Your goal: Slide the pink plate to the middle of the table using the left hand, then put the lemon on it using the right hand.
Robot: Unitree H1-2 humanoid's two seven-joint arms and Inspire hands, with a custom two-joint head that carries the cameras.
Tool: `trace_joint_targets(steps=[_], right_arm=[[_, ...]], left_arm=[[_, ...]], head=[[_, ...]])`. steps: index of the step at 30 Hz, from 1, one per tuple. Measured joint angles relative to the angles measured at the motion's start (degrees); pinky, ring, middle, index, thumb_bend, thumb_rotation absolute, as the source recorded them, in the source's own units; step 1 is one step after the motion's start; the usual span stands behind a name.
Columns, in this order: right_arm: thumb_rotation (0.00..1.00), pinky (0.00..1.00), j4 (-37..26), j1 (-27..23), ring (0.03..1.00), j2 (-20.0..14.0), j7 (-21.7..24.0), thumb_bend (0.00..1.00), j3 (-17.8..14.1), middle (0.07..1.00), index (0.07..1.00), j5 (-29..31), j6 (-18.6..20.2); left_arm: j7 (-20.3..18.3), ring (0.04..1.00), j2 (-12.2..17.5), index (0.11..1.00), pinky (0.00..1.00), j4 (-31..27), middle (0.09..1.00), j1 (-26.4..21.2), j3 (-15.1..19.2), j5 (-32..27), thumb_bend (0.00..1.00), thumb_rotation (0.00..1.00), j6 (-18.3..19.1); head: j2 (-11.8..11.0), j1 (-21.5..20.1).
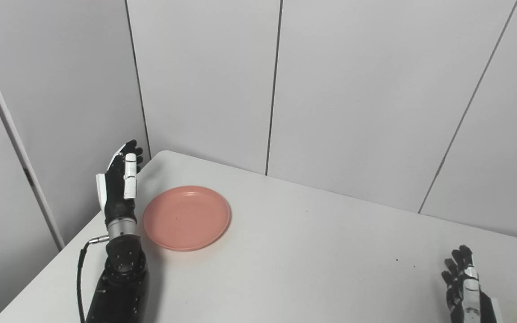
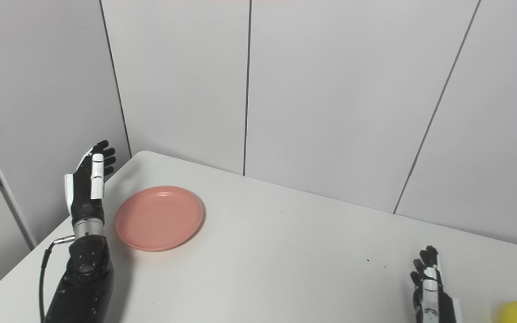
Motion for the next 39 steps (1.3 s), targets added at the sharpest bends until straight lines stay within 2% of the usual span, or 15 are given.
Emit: trace_joint_targets(steps=[13, 18, 21, 28, 36, 39], right_arm=[[1.0, 1.0, -0.26, 0.2, 0.99, -0.05, -0.04, 0.56, -0.03, 0.989, 0.997, 0.01, 0.29], [1.0, 1.0, -0.73, 0.55, 0.987, -0.04, -0.15, 0.56, -0.04, 0.985, 0.992, -0.01, 0.64], [1.0, 1.0, -0.89, 0.67, 0.987, -0.01, -0.15, 0.56, -0.03, 0.986, 0.994, -0.01, 0.84], [1.0, 1.0, -1.5, 1.09, 0.984, 0.01, -0.18, 0.58, -0.04, 0.983, 0.991, -0.03, 1.76], [1.0, 1.0, -1.62, 1.12, 0.988, 0.05, -0.32, 0.58, -0.04, 0.988, 0.996, -0.06, 2.07], [1.0, 1.0, -1.62, 1.12, 0.989, 0.05, -0.33, 0.58, -0.08, 0.987, 0.995, -0.05, 2.1]], left_arm=[[-1.42, 0.783, 1.37, 0.773, 0.79, 3.15, 0.783, 0.93, -0.85, -1.15, 0.61, 1.0, 1.75], [-3.2, 0.777, 2.15, 0.777, 0.76, 6.76, 0.782, 0.91, -2.39, -1.25, 0.58, 1.0, 0.85], [-4.44, 0.786, 2.35, 0.783, 0.77, 7.69, 0.792, 0.87, -2.9, -1.59, 0.61, 1.0, 0.42], [-7.52, 0.794, 2.21, 0.792, 0.77, 9.12, 0.803, 0.54, -2.78, -6.19, 0.6, 1.0, -0.42], [-9.11, 0.795, 1.44, 0.793, 0.76, 10.11, 0.8, 0.18, -2.28, -11.14, 0.58, 1.0, -1.34], [-9.65, 0.802, 1.4, 0.798, 0.79, 10.1, 0.803, 0.18, -2.15, -12.53, 0.58, 1.0, -1.34]], head=[[0.35, 0.18], [0.35, 0.18], [0.35, 0.18], [0.44, 0.09], [0.44, 0.09], [0.44, 0.09]])
